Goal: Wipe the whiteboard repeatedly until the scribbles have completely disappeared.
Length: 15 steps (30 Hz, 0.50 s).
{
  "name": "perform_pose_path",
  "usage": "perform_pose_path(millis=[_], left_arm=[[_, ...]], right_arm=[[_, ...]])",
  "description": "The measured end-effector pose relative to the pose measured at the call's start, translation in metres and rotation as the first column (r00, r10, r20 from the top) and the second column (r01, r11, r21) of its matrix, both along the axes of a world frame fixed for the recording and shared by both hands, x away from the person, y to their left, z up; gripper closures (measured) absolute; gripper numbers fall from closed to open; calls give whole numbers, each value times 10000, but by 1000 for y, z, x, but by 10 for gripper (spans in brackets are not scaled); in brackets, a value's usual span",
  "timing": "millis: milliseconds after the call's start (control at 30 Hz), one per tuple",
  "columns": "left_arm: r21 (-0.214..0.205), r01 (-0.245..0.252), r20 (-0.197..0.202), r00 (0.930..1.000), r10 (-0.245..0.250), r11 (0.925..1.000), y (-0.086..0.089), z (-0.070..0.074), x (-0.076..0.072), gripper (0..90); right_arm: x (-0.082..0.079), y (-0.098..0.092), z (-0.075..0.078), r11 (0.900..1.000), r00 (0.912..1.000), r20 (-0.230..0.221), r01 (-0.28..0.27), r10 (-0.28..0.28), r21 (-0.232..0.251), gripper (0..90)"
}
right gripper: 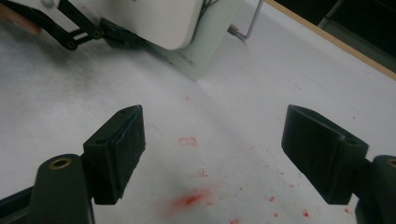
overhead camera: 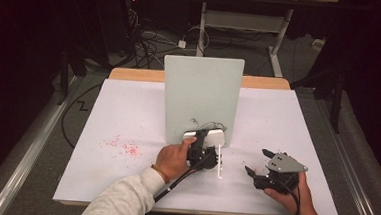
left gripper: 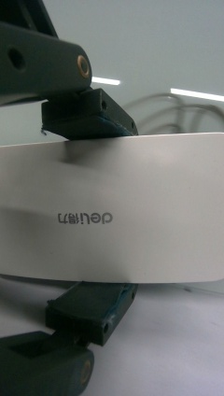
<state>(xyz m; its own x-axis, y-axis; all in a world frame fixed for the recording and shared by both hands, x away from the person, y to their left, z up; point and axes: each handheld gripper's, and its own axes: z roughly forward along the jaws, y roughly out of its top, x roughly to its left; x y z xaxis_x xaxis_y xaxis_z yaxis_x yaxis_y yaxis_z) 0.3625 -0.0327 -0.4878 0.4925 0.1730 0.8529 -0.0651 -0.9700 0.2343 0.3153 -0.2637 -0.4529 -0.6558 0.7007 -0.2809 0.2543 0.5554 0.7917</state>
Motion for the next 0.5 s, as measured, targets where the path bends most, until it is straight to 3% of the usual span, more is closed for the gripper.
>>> perform_pose_path(millis=[100, 233, 367, 400, 500], left_arm=[[78, 67, -85, 9999, -67, 9999, -12, 1, 1, 280], [-226, 91, -71, 9999, -93, 9997, -20, -1, 1, 280], [-382, 144, -289, 9995, -155, 9992, -14, 1, 2, 282], [-213, 146, -291, 9995, -152, 9997, -11, 2, 2, 282], [-267, 178, -222, 9996, -184, 9995, -3, 2, 2, 283]], right_arm=[[0, -1, 0, 10000, 10000, -2, 67, -67, 36, 222], [0, -1, 0, 10000, 10000, -7, 73, -73, 43, 222], [0, -1, 0, 10000, 10000, -12, 86, -86, 8, 222], [0, -2, 0, 10000, 10000, 0, 73, -73, 11, 222], [0, -3, 1, 9999, 9999, 55, 107, -107, 42, 222]])
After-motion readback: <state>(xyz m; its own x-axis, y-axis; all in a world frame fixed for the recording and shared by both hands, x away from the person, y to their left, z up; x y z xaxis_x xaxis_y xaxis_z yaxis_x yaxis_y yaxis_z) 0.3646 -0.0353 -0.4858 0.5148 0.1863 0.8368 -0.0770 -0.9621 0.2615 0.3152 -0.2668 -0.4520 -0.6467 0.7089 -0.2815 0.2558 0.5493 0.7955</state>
